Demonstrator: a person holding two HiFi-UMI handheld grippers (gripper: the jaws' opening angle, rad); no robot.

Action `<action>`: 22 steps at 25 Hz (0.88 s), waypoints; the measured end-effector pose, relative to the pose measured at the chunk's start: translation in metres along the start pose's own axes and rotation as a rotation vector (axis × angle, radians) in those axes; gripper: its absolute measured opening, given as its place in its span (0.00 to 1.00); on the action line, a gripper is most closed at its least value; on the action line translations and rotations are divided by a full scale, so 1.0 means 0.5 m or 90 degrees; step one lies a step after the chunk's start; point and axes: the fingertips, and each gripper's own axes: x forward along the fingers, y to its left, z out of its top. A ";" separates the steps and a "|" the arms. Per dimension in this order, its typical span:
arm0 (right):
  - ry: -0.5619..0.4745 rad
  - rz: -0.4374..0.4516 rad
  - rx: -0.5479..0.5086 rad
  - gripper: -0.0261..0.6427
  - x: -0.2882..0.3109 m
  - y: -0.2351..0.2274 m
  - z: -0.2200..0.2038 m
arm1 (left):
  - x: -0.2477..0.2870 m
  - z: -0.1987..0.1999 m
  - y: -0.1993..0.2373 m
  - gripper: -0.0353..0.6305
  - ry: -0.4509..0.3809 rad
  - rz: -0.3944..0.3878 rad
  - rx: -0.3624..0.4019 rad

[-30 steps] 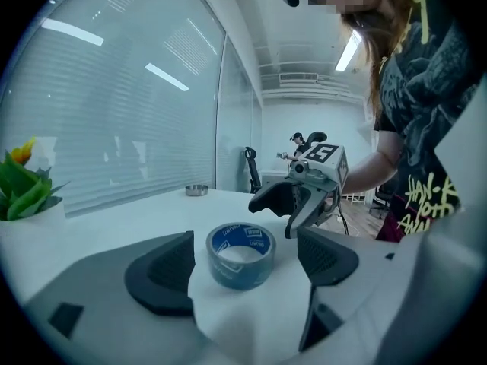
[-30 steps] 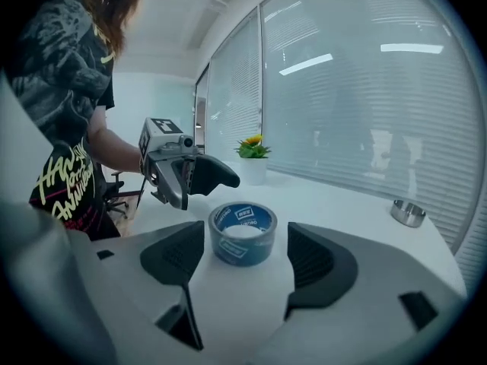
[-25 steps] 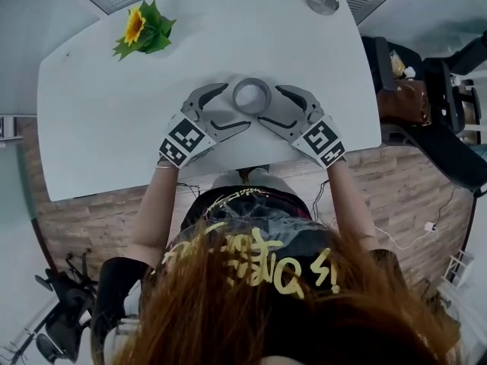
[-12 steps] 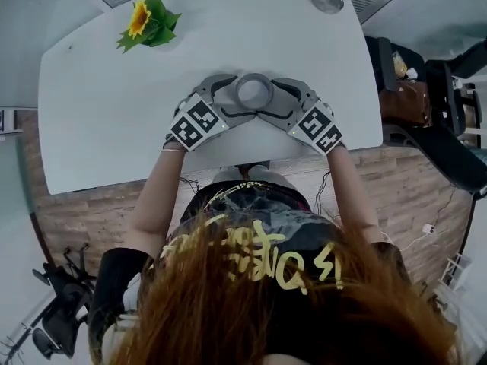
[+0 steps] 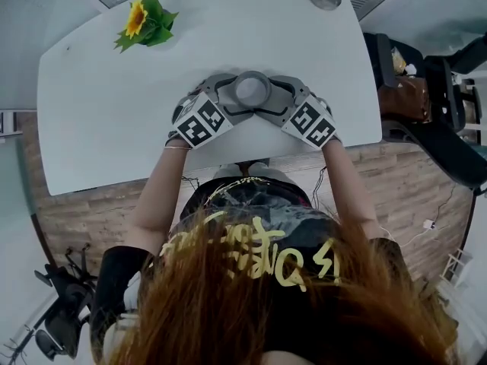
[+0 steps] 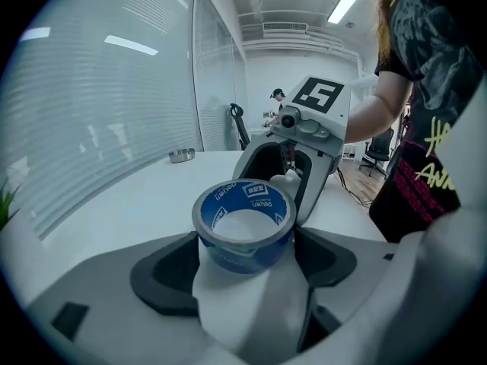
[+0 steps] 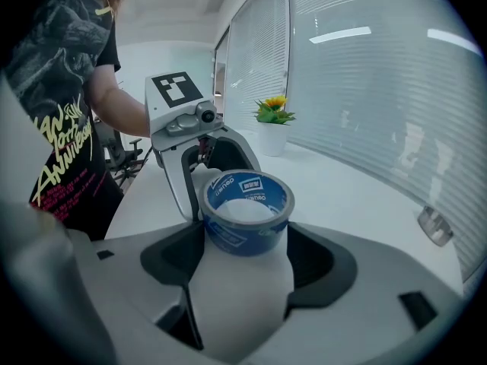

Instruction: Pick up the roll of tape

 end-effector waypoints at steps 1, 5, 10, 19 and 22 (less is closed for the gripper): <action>0.002 0.000 0.000 0.52 0.001 0.001 0.000 | -0.001 0.000 0.000 0.64 0.001 0.000 0.003; 0.002 0.001 0.001 0.52 0.002 -0.001 -0.001 | -0.001 0.000 0.002 0.63 0.001 -0.002 0.006; -0.004 0.002 0.007 0.52 -0.001 0.001 0.001 | -0.001 -0.002 -0.001 0.60 -0.007 -0.002 -0.006; -0.031 0.004 0.004 0.52 -0.029 0.004 0.034 | -0.031 0.026 -0.005 0.60 -0.040 0.001 -0.018; -0.042 0.001 -0.004 0.52 -0.043 0.005 0.054 | -0.049 0.043 -0.005 0.60 -0.048 0.007 -0.012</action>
